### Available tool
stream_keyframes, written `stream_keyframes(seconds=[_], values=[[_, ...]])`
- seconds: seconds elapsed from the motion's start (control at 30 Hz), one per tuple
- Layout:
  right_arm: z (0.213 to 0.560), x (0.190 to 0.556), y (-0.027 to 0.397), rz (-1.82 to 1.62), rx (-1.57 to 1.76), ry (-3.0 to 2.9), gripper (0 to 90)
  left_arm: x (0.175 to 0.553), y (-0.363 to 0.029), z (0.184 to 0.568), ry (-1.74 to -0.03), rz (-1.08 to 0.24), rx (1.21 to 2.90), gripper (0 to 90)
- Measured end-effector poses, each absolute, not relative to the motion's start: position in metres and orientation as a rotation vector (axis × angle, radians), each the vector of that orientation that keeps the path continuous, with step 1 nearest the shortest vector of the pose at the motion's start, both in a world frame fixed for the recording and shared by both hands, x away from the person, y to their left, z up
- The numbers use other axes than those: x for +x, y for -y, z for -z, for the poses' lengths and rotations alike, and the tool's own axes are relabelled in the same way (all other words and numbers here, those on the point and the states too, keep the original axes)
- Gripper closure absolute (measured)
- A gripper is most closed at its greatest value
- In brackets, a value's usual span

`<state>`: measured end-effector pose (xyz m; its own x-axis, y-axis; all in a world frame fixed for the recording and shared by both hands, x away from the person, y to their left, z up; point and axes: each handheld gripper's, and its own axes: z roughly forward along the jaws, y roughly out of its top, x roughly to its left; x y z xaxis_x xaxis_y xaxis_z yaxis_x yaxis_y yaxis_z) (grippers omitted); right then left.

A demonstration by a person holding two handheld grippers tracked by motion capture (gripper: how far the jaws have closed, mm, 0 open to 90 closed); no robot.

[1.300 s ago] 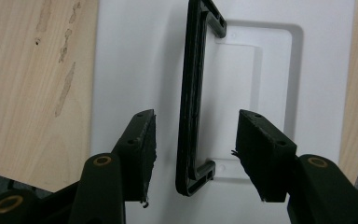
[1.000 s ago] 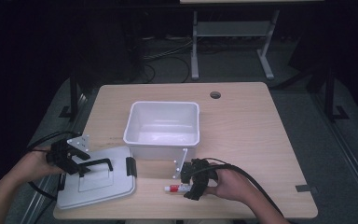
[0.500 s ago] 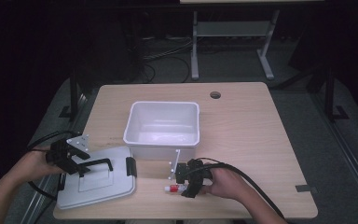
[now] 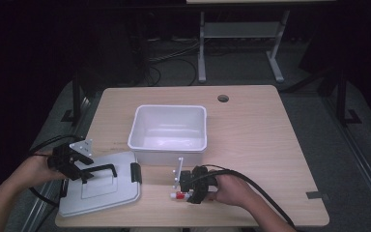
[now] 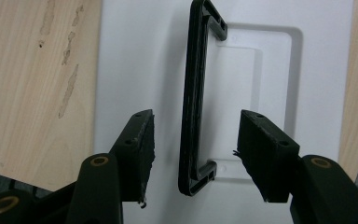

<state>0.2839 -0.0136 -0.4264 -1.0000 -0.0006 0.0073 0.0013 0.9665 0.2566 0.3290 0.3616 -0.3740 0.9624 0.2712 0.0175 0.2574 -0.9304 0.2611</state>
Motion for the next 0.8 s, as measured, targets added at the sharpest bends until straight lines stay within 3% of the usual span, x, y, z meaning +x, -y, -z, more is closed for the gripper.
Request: stream_keyframes(seconds=[0.8], values=[[0.4351,0.2813,0.0038,0.307,0.059,3.137,69.2,0.3276,-0.3635,0.3728,-0.397,-0.073,2.842,44.7]])
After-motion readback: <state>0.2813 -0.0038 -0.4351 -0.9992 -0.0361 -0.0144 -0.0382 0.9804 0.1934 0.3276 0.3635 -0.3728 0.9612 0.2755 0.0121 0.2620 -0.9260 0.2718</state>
